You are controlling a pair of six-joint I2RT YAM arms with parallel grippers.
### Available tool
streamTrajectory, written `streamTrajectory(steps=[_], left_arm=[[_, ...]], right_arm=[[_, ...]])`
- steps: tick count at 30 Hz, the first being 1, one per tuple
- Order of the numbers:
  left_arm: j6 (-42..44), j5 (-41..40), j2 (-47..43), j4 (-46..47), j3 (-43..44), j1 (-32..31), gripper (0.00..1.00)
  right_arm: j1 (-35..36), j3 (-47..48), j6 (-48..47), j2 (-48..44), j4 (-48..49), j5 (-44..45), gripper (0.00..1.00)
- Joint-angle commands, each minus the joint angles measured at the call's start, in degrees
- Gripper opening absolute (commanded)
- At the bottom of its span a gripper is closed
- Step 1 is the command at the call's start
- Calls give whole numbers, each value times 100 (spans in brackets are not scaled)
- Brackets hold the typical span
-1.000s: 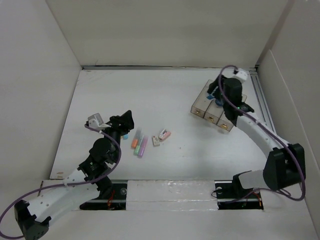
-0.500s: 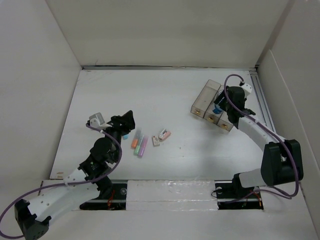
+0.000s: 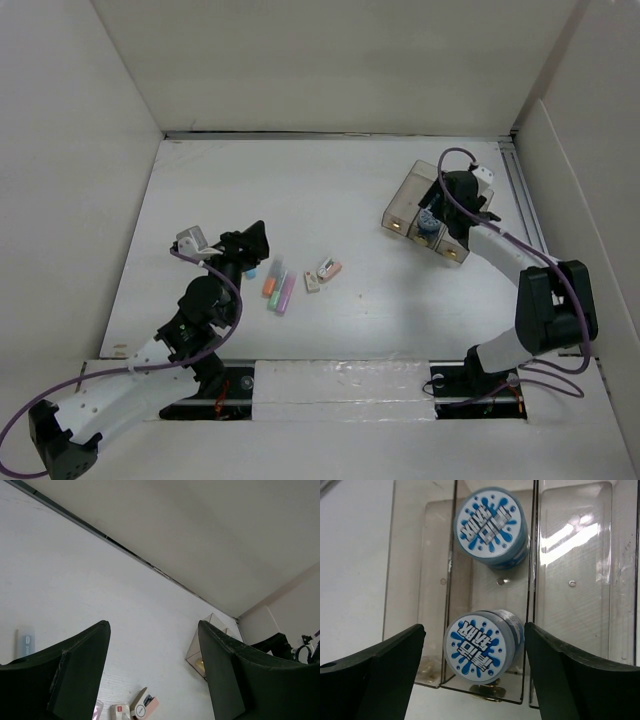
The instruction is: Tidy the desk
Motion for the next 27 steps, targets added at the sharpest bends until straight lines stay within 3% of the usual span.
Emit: streamTrajectory(steps=[1, 6, 9, 10, 13, 15, 18, 19, 22, 27], left_arm=[[9, 28, -120, 214, 95, -29, 67], [9, 19, -128, 180, 112, -29, 67], [18, -34, -137, 197, 77, -29, 67], [18, -51, -146, 162, 94, -29, 67], [1, -95, -190, 144, 95, -29, 67], [-8, -183, -234, 144, 60, -29, 67], [-26, -192, -321, 118, 33, -29, 67], [-8, -175, -331, 188, 16, -29, 67], [10, -183, -296, 198, -2, -29, 67], [1, -201, -269, 162, 51, -29, 67]], right_arm=[[243, 363, -55, -383, 120, 257, 87], [805, 459, -292, -691, 51, 618, 92], [1350, 364, -503, -876, 199, 303, 48], [1656, 294, -503, -893, 252, -159, 25], [2245, 188, -547, -841, 402, -926, 10], [2957, 135, -573, -692, 340, -973, 12], [3731, 91, -460, -323, 166, -1034, 33], [3890, 126, -390, -201, 103, -1034, 46], [4295, 231, -144, 344, -20, -1113, 71], [4348, 310, 156, 890, 172, -1131, 83]])
